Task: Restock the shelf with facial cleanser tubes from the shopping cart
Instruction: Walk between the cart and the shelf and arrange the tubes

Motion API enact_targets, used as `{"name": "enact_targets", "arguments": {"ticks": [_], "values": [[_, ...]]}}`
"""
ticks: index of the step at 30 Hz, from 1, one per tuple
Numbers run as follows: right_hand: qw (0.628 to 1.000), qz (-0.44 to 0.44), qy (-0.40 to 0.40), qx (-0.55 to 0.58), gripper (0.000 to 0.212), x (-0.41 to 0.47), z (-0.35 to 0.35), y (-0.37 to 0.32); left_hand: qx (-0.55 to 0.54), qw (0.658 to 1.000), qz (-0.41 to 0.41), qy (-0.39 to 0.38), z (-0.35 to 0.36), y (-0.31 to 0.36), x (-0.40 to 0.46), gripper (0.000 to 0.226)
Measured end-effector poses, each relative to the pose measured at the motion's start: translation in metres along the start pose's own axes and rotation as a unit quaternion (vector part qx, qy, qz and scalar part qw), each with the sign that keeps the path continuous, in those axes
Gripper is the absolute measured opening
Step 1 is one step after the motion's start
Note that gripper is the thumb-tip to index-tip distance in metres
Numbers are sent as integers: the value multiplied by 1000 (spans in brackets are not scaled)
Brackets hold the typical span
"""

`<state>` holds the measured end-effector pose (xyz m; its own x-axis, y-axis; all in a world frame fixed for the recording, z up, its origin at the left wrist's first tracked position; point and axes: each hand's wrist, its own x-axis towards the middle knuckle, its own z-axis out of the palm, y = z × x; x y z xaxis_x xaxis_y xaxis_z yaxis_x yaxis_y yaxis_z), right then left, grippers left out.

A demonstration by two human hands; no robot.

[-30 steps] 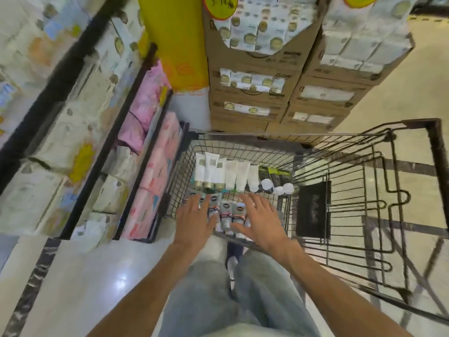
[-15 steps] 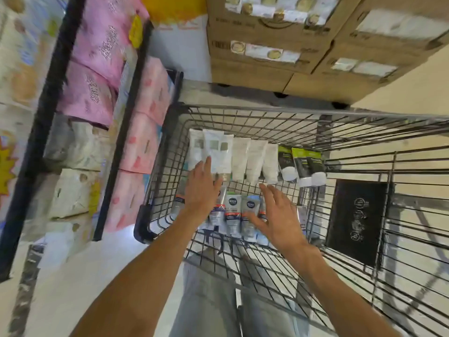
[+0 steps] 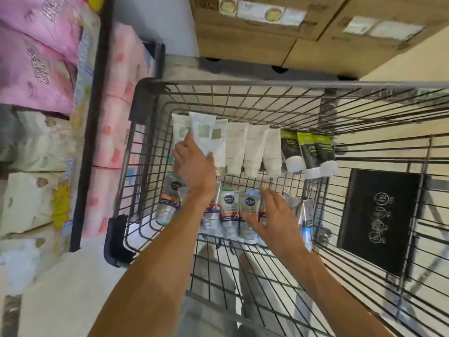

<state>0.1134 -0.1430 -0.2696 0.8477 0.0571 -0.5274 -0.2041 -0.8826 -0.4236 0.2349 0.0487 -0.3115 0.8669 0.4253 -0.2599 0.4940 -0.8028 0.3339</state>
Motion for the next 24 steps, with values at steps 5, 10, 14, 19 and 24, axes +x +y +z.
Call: {"name": "enact_targets", "arguments": {"ticks": [5,10,14,19,24], "values": [[1000,9,-12,13,76,3,-9,-8,-99,995,-6,-8,-23,-5,-11,74],[999,30,-26,29,76,23,-18,-39,-117,991,-62,-11,-48,-24,-44,71],[999,22,-3,32,71,55,-15,-71,-132,987,-86,-19,-59,-52,-67,70],[999,30,-10,-20,68,115,-6,-105,-121,986,-115,-28,-61,-80,-77,67],[989,74,1,-125,76,155,16,-129,-134,982,-130,-22,-55,-87,-75,66]]}}
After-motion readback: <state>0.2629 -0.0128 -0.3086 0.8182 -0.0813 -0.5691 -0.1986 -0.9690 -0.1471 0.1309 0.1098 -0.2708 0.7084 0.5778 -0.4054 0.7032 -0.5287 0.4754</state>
